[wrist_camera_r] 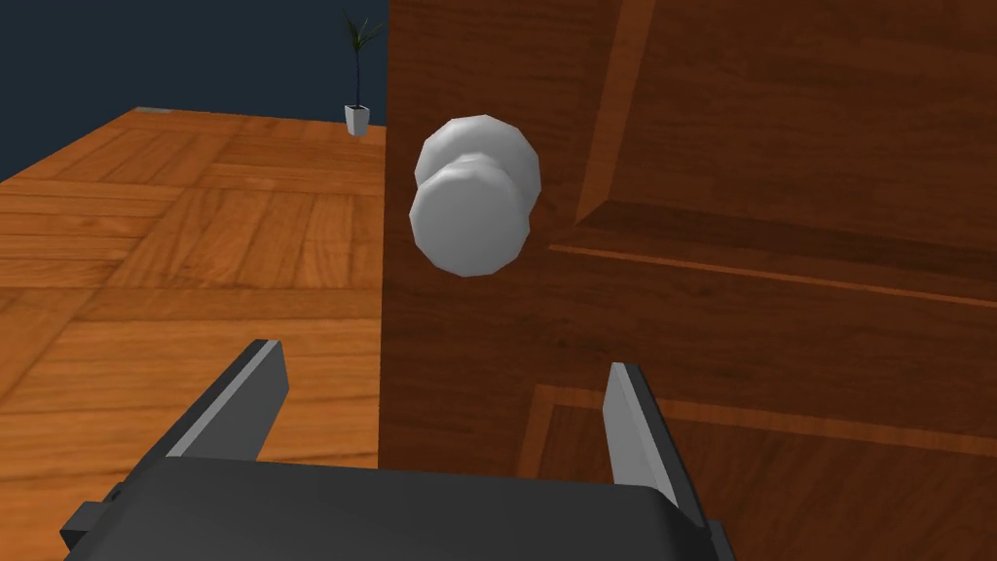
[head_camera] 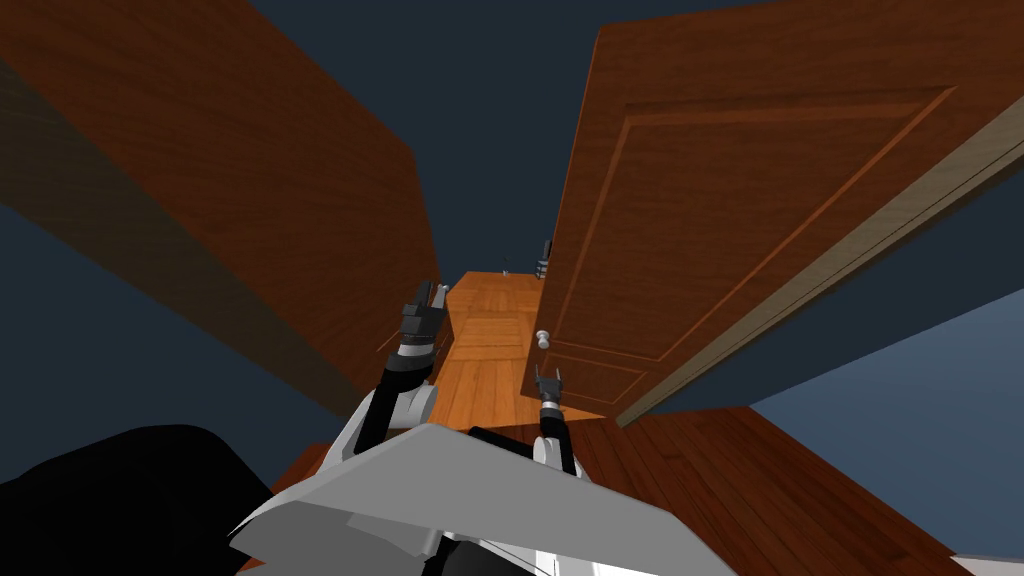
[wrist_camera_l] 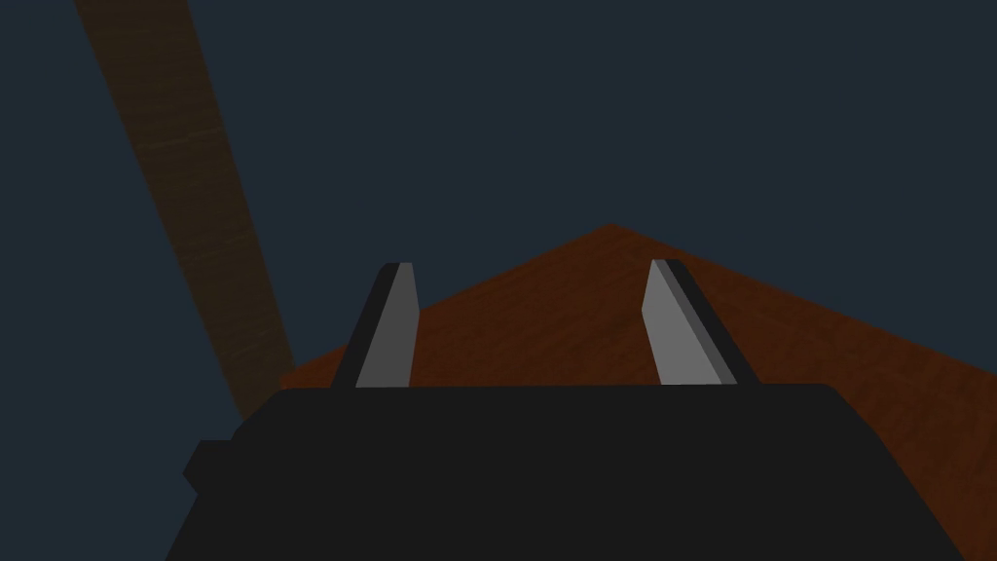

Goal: Push the door open

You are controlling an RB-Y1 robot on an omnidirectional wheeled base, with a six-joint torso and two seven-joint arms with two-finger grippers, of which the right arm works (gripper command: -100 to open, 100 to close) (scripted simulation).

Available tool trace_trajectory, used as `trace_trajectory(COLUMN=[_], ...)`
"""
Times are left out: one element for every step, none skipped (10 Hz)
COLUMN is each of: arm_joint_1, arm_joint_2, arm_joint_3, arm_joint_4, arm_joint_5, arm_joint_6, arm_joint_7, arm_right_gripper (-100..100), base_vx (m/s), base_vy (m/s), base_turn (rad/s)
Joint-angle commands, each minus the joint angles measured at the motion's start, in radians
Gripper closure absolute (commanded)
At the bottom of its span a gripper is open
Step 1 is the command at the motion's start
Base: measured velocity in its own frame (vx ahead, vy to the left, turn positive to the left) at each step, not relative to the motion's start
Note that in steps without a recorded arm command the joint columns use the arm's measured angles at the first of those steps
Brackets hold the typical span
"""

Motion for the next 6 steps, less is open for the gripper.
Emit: trace_trajectory(arm_joint_1=[0.004,0.005,0.004,0.002,0.001,0.0], arm_joint_2=[0.004,0.007,0.005,-0.016,-0.02,-0.026], arm_joint_3=[0.004,0.006,0.005,0.002,0.002,0.0], arm_joint_4=[-0.006,-0.008,-0.005,-0.003,-0.002,-0.001], arm_joint_5=[-0.012,-0.018,-0.014,-0.016,-0.016,-0.017], arm_joint_6=[0.001,0.001,0.0,-0.001,-0.001,-0.002], arm_joint_7=[-0.029,-0.046,-0.035,-0.04,-0.041,-0.042], arm_right_gripper=[-100,-100,-100,-100,-100,-100], base_vx=[-0.028,-0.025,-0.011,0.087,0.159,0.149], base_vy=[-0.016,-0.016,-0.007,0.004,0.008,-0.001], base_turn=[0.029,0.027,0.006,0.024,0.023,0.018])
